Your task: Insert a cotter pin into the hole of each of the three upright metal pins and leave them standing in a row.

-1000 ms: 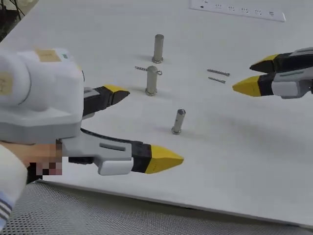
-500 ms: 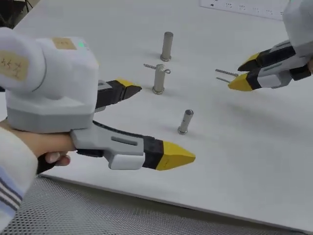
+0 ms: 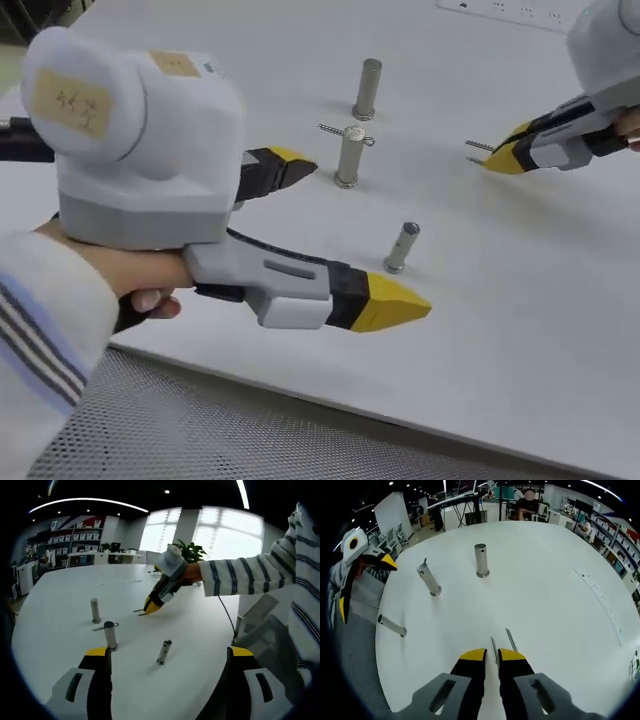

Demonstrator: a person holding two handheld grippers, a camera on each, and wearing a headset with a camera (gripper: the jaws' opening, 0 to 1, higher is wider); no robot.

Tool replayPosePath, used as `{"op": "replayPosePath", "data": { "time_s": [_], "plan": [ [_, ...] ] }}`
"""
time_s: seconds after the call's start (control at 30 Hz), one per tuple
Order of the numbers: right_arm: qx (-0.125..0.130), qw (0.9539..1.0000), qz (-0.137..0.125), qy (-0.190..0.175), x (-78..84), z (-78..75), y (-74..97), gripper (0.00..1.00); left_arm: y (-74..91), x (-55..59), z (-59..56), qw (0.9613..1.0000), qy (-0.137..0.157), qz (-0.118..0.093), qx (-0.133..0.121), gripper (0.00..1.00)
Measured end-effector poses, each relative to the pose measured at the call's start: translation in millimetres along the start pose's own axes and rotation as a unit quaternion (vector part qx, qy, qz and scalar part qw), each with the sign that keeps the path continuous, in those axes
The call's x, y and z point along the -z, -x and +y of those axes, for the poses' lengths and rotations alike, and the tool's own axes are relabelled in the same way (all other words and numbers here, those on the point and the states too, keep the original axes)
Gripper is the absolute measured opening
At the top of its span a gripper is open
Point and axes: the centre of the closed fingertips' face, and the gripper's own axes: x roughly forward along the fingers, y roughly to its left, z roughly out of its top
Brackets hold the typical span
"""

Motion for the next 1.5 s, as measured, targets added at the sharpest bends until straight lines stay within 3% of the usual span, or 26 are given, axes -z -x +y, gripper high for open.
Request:
{"op": "replayPosePath", "data": {
  "time_s": [0.23,0.47,0.7,1.0,1.27,1.5],
  "plan": [
    [0.006,0.9992,0.033,0.02,10.6,-4.4,-5.3,0.03,2.8,-1.9,5.7,1.0,0.005,-0.007,-0.003,0.94],
    [0.011,0.999,0.037,0.024,7.4,-7.8,-2.6,0.0,5.0,1.4,11.3,1.0,0.004,-0.006,0.001,0.94],
    [0.012,0.997,0.051,0.056,7.8,-8.1,-4.0,0.0,5.0,4.7,12.7,1.0,0.007,-0.005,0.004,0.93],
    [0.016,0.9966,0.049,0.065,5.5,-4.6,-3.3,0.0,3.5,1.6,10.0,0.9998,0.012,-0.011,0.007,0.91],
    [0.019,0.995,0.043,0.089,0.2,12.7,4.9,0.0,-0.1,0.1,2.9,0.9998,0.011,-0.007,0.013,0.88],
    [0.031,0.9924,0.016,0.118,-12.8,18.4,18.2,0.0,-1.3,-1.6,4.2,0.9998,0.014,-0.007,0.014,0.83]
  ]
}}
